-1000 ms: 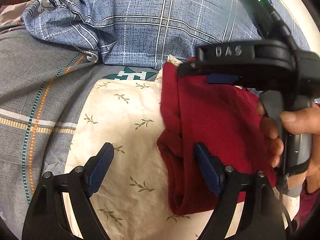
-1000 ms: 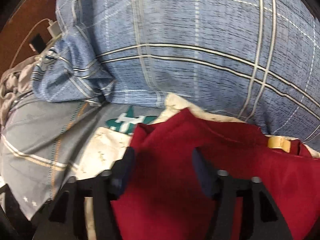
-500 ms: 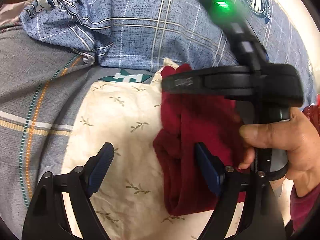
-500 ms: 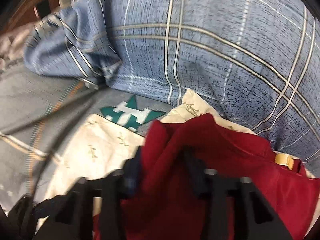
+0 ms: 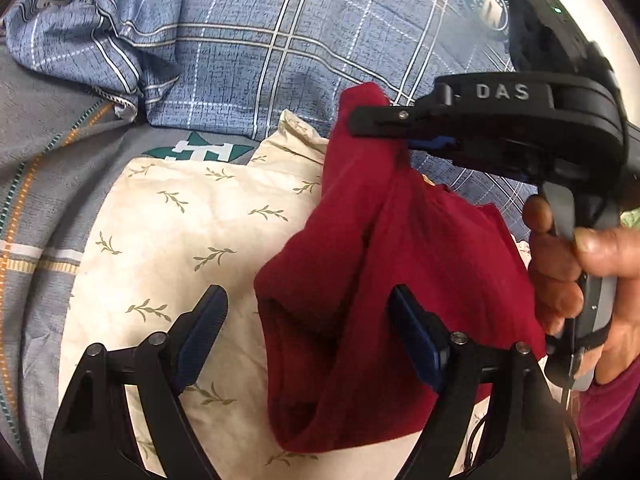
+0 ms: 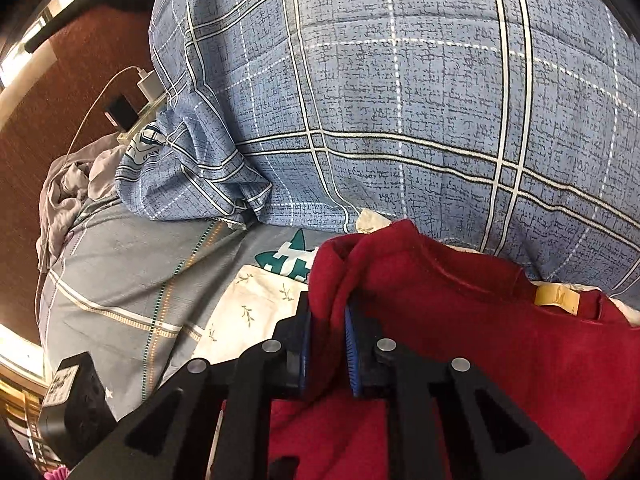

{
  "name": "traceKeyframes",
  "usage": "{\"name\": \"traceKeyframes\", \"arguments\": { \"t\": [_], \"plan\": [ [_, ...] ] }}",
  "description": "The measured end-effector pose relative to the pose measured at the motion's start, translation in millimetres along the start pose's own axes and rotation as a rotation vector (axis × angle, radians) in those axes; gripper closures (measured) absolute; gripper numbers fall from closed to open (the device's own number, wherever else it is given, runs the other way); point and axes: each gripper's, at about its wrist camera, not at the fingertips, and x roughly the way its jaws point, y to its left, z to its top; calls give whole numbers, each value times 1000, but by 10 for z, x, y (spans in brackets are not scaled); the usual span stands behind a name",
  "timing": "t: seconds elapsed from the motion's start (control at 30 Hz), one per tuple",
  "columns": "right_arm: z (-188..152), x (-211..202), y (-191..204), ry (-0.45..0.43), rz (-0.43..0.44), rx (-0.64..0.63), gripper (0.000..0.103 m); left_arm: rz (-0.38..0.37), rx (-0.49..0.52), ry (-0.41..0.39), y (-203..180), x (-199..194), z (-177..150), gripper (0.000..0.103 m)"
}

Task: Fold small clothes

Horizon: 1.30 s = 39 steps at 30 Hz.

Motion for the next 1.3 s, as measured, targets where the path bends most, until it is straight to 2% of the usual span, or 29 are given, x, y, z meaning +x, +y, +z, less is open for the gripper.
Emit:
{"name": "traceKeyframes", "arguments": {
  "t": [0.1, 0.17, 0.27, 0.3, 0.37, 0.47, 0.53, 0.57, 0.6, 0.63, 0.73, 0.83, 0.9, 0.97, 1.0, 1.03, 1.1, 1.2, 1.3],
  "plan": [
    [5, 33, 3, 9, 0, -1, 89, 14, 15, -9, -11, 6, 20, 20],
    [5, 55, 4, 14, 2, 1, 89, 20, 31, -13, -25, -11, 16, 25],
    [3, 56, 2, 22, -4, -2, 89, 14, 50, -11, -45, -24, 11, 35],
    [2, 67, 4, 24, -4, -1, 89, 12, 53, -10, -47, -21, 14, 42],
    [0, 95, 5, 31, -5, -1, 89, 12, 56, -8, -46, -32, 14, 44],
    [2, 140, 1, 43, -8, 2, 88, 12, 51, -11, -23, -51, 19, 59],
    [1, 192, 23, 62, -19, -9, 77, 14, 52, -18, -38, -63, 21, 73],
    [2, 221, 31, 75, -27, -7, 70, 16, 54, -26, -51, -80, 20, 75],
    [12, 253, 37, 92, -37, 3, 52, 16, 53, -29, -61, -80, 23, 77],
    [12, 265, 44, 98, -45, 9, 38, 16, 51, -33, -74, -87, 22, 78],
    [41, 291, 87, 102, -64, 14, 28, 16, 47, -38, -100, -85, 26, 79],
    [50, 417, 155, 135, -72, 10, 23, 19, 47, -42, -121, -68, 34, 79],
    [13, 613, 246, 194, -119, -37, 24, 25, 53, -42, -132, -69, 30, 79],
    [-46, 709, 289, 191, -173, -74, 37, 32, 52, -36, -126, -76, 19, 79],
    [-69, 689, 292, 156, -205, -85, 67, 33, 46, -33, -119, -70, 19, 76],
    [-78, 658, 278, 130, -221, -85, 82, 35, 39, -30, -113, -67, 21, 69],
    [-90, 526, 159, 83, -164, -20, 84, 47, 24, -25, -97, -53, 21, 59],
    [-116, 359, 52, 45, -99, 16, 86, 74, 39, -29, -129, -42, -1, 57],
    [-129, 243, 0, 25, -72, 22, 86, 90, 53, -34, -193, -41, -27, 57]
  ]
}}
